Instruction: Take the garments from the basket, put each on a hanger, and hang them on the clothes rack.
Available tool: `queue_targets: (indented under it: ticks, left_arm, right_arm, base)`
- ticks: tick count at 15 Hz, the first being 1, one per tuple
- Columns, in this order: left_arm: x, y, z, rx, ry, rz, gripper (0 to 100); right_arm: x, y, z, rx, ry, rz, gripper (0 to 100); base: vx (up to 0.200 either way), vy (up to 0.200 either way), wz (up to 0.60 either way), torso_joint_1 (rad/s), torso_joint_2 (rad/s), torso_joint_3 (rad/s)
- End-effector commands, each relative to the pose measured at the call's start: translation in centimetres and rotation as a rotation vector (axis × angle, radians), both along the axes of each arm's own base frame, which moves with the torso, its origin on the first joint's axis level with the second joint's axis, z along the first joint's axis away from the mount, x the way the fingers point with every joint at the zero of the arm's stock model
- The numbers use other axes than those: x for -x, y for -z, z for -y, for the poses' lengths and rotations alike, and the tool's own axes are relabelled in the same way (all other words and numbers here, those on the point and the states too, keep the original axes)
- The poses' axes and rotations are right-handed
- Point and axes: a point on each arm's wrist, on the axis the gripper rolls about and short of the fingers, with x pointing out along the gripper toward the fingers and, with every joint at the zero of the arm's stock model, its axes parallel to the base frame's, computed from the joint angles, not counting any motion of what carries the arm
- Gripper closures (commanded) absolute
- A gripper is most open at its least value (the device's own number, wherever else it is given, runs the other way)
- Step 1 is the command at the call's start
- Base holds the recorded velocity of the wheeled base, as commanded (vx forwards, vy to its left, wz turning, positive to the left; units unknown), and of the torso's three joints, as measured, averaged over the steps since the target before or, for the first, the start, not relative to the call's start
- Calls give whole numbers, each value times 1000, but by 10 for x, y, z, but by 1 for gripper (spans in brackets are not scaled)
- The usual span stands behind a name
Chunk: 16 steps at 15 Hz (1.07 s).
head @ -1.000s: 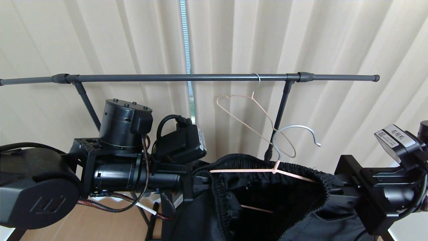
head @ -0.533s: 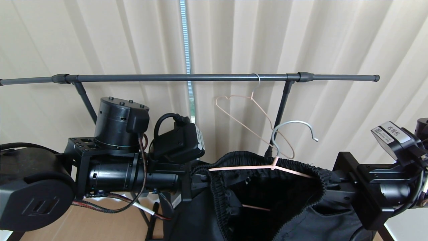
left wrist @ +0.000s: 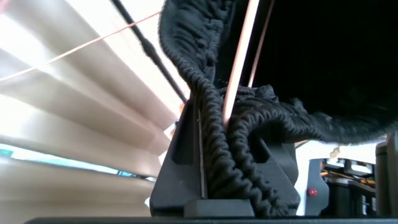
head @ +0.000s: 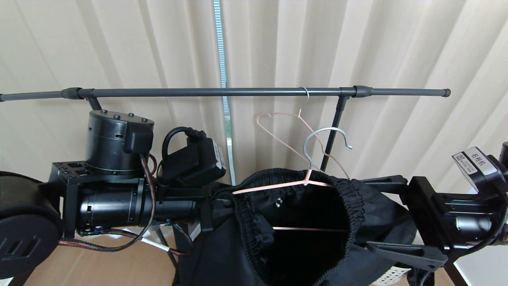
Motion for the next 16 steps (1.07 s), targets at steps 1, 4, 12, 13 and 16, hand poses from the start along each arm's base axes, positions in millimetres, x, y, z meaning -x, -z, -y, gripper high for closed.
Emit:
queue_targets:
  ticks: [1,4,12,13,16]
  left_arm:
    - [5,-7,-9,14,-17,21,100]
    - [11,-5,-14,10,-24,19,100]
    - [17,-6,-33,16,-75,27,100]
    - [19,-7,-37,19,-85,31,100]
    - [24,-9,-48,25,-114,40,100]
  right_arm:
    - [-2,-2,5,-1,26,7,0]
    - [-4,-5,10,-4,47,19,0]
    - [-20,4,21,11,103,4,0]
    - [-23,7,23,18,108,11,0]
    - [-32,18,26,42,111,23,0]
  base:
    - [0,0,0,0,0,0]
    - [0,0,0,0,0,0]
    - [0,0,0,0,0,0]
    - [0,0,0,0,0,0]
    - [0,0,0,0,0,0]
